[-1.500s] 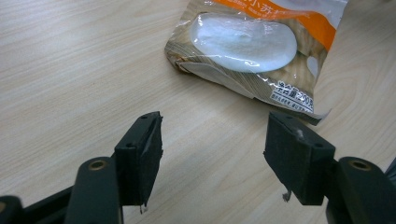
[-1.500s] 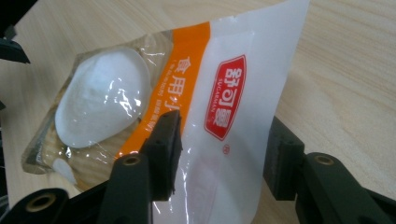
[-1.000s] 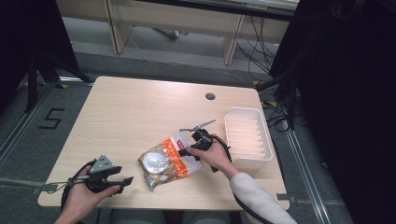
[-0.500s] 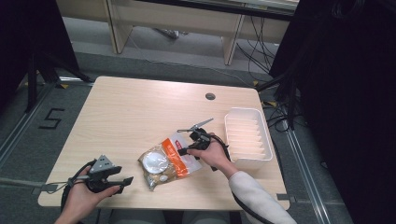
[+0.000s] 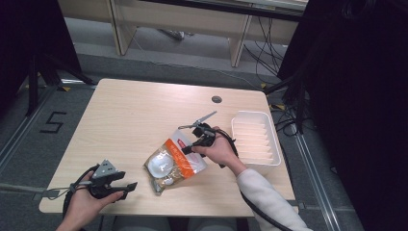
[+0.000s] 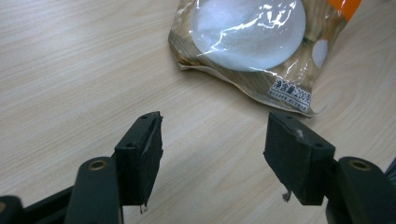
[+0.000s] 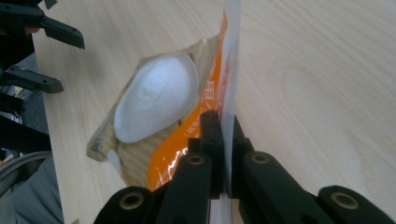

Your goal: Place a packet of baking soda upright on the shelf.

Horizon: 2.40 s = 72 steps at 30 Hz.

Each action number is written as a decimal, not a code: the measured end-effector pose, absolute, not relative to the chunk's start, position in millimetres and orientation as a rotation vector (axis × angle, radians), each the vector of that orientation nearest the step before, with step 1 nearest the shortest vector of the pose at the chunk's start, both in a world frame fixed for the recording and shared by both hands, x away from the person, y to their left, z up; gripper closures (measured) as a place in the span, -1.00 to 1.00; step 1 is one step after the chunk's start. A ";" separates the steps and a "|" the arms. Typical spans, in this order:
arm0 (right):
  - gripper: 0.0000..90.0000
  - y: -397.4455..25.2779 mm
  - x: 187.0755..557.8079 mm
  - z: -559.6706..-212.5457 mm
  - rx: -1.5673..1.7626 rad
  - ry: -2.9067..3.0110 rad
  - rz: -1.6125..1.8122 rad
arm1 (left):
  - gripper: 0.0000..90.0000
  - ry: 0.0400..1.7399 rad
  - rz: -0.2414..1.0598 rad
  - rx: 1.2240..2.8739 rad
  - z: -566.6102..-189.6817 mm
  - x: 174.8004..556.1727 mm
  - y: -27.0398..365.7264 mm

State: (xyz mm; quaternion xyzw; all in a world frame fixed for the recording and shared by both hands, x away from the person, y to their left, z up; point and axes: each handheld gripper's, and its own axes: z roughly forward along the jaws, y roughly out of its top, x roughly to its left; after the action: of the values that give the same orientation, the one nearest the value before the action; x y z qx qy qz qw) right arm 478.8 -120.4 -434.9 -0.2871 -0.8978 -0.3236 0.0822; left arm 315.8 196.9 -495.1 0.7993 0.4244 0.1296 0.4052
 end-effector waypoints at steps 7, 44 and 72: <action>1.00 -116.7 486.5 -407.1 -0.837 -2.743 -0.908 | -0.20 1.064 0.320 2.037 -494.4 316.0 198.4; 1.00 -129.5 490.6 -298.5 -0.298 -3.112 -0.374 | -0.19 1.063 0.317 2.040 -494.9 316.3 198.8; 1.00 -169.8 493.6 -246.0 -0.111 -3.168 -0.289 | -0.19 1.071 0.305 2.034 -495.4 316.4 198.7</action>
State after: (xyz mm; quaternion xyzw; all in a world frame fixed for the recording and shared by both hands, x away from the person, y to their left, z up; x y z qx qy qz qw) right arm 493.6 -169.8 -246.0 -0.0349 -0.9950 -0.0907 -0.0206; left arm 316.4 198.7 -495.4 0.8039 0.4233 0.1206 0.3999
